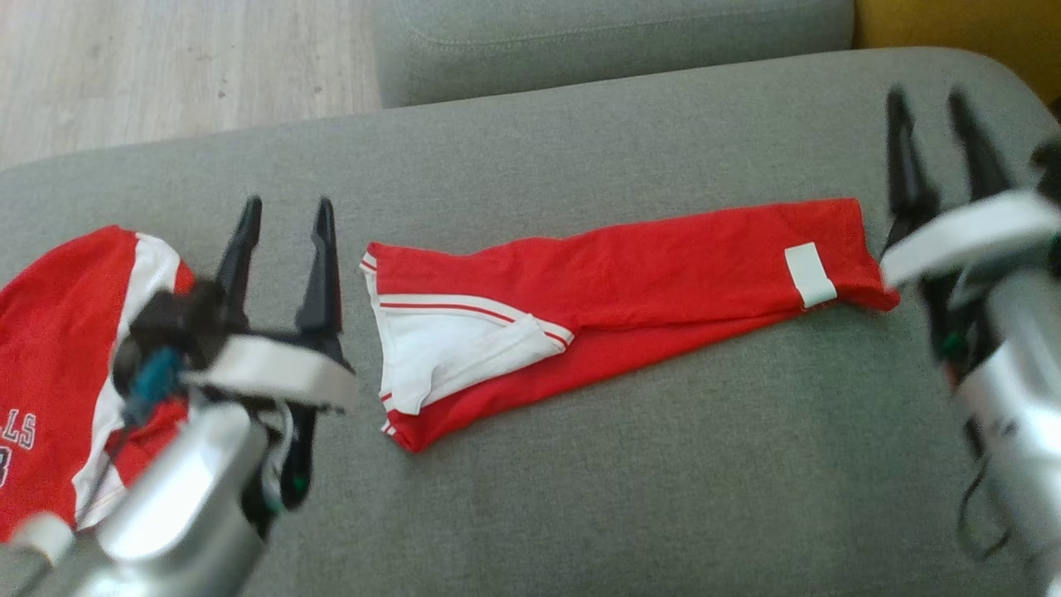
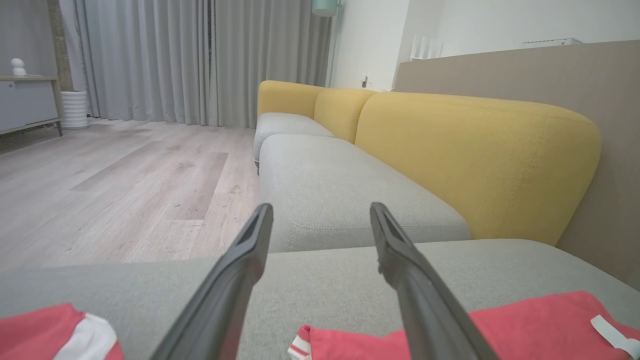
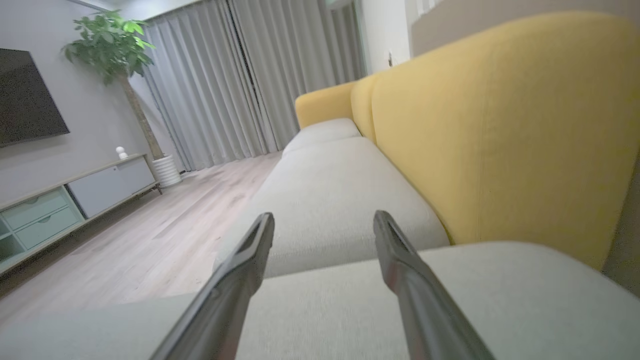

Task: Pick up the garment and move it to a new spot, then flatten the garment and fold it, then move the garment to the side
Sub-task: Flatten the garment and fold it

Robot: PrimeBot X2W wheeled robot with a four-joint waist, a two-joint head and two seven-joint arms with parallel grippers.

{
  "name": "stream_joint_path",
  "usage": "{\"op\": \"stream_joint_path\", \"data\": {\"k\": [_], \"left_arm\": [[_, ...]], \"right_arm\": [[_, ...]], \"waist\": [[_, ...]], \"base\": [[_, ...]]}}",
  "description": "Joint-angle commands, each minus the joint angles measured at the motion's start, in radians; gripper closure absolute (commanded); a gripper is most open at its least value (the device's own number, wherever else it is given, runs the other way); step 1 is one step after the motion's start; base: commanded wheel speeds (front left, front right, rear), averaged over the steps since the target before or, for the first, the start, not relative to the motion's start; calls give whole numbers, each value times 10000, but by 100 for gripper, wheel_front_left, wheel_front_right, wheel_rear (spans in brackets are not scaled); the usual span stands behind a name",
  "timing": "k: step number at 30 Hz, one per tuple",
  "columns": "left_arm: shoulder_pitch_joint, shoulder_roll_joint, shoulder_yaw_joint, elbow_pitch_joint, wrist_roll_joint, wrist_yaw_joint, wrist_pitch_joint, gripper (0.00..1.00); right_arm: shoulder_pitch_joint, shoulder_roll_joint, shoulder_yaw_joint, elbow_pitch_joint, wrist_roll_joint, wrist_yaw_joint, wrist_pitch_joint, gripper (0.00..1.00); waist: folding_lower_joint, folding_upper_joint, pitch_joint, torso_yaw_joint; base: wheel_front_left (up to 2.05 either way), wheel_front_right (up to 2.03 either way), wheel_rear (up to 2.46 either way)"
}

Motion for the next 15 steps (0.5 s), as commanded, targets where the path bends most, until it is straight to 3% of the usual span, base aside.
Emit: {"op": "stream_joint_path", "data": {"k": [1, 9, 15], "left_arm": [[186, -37, 969, -366, 453, -74, -91, 0], [2348, -1470, 2879, -465, 2365, -912, -93, 0], [2623, -2033, 3575, -213, 3273, -1685, -94, 0]], "right_arm": [[515, 403, -398, -389, -441, 65, -103, 0], [2448, 2072, -2253, -845, -2490, 65, -107, 0], [2462, 2411, -3502, -617, -3611, 65, 1, 0]], "waist": [[1, -1, -88, 49], [1, -1, -108, 112], [1, -1, 242, 232]], "base": [[0, 0, 0], [0, 0, 0], [0, 0, 0]]}}
